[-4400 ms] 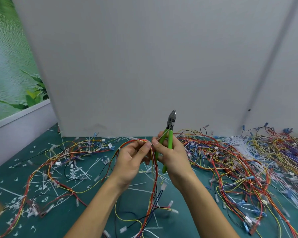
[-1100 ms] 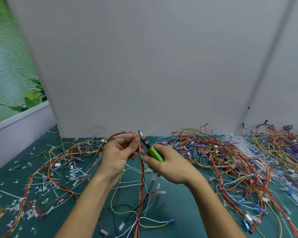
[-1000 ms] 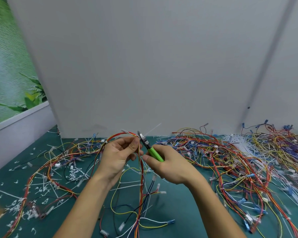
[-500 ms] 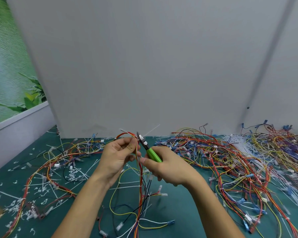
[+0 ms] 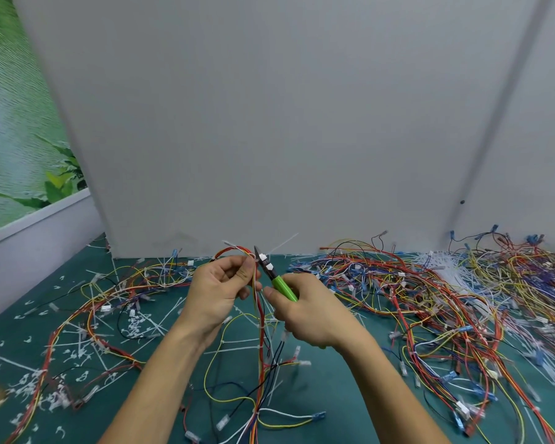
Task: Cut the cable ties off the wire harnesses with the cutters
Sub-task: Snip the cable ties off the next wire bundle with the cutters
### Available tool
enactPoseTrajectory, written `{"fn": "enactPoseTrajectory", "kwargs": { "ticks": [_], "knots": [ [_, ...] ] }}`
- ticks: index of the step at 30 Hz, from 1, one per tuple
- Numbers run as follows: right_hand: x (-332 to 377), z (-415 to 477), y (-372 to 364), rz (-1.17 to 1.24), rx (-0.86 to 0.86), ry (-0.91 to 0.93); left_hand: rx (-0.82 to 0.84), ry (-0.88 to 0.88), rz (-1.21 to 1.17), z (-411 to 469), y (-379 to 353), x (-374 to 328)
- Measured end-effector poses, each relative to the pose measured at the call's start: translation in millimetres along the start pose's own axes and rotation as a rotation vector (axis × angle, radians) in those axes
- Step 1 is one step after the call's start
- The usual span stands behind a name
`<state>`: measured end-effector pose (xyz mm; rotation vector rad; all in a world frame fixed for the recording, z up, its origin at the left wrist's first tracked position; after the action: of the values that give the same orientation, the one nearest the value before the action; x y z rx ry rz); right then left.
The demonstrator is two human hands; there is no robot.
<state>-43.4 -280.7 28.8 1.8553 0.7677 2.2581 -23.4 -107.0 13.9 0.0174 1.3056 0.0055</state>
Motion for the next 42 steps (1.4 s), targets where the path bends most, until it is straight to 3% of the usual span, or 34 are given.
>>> {"fn": "enactPoseTrajectory", "kwargs": {
  "ticks": [9, 17, 30, 42],
  "knots": [
    [0.3, 0.1, -6.7, 0.053, 0.081, -0.052, -0.036, -0.069, 0.115, 2.4, -0.6, 5.1],
    [-3.1, 2.9, -8.4, 0.005, -0.018, -0.030, -0.091, -0.140, 0.180, 3.5, -2.8, 5.4],
    [-8.1, 6.2, -10.6, 0.339, -0.015, -0.104, -0.169, -0.021, 0.016, -2.4, -17.7, -0.4],
    [-7.9, 5.3, -9.5, 0.173, 0.062, -0.118, -0.227, -0.154, 0.343, -4.4, -15.1, 4.1]
  ]
}}
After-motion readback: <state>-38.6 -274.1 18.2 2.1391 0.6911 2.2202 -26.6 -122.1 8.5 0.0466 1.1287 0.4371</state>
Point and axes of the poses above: each hand's wrist, its own z-axis towards the middle knuckle, its own y-axis out of the back of the hand, x = y × z, the point moved 1 cm from there along z, towards the middle knuckle, and after that the axes turned 12 degrees about z, right-handed, at the moved point
